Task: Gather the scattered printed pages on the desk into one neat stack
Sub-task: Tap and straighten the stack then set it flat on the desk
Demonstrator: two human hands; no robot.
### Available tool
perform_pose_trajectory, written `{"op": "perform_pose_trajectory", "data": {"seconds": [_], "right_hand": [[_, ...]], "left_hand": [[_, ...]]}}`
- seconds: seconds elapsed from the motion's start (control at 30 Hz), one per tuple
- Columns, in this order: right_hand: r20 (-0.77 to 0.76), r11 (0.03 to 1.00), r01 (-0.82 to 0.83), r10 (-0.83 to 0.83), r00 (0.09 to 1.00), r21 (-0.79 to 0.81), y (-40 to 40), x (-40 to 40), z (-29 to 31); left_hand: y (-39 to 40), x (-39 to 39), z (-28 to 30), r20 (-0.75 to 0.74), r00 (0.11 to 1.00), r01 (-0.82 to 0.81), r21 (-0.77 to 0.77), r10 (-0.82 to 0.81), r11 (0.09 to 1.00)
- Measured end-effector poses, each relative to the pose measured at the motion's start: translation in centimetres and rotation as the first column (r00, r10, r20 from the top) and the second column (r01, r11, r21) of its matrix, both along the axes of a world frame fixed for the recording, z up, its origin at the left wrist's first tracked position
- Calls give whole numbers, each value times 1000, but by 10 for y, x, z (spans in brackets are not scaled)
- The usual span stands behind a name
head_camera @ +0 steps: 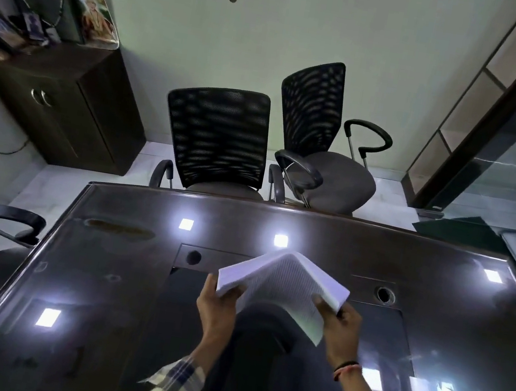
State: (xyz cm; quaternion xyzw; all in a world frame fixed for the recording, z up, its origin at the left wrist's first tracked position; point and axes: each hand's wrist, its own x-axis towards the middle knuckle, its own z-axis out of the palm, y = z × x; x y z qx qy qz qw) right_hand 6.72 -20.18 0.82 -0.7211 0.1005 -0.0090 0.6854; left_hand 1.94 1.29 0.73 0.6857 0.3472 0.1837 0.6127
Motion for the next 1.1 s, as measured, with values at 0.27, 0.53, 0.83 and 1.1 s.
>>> {"op": "perform_pose_trajectory", "data": {"seconds": [0.27, 0.53, 0.83, 1.1], "right_hand": [[-138, 987, -77, 58, 989, -141, -8, -30, -46], [-169, 981, -121, 95, 981, -150, -19, -41, -55], [-180, 981, -158, 136, 974, -114, -20, -42, -51], [-150, 986, -135, 120, 981, -98, -18, -38, -53]], "left_hand": [[-5, -36, -39, -145, 987, 54, -124, -72, 991], [1, -44, -31, -71, 985, 144, -146, -155, 979], [9, -42, -41, -92, 980, 171, -79, -178, 982], [8, -32, -43, -68, 977, 198, -36, -200, 980]]}}
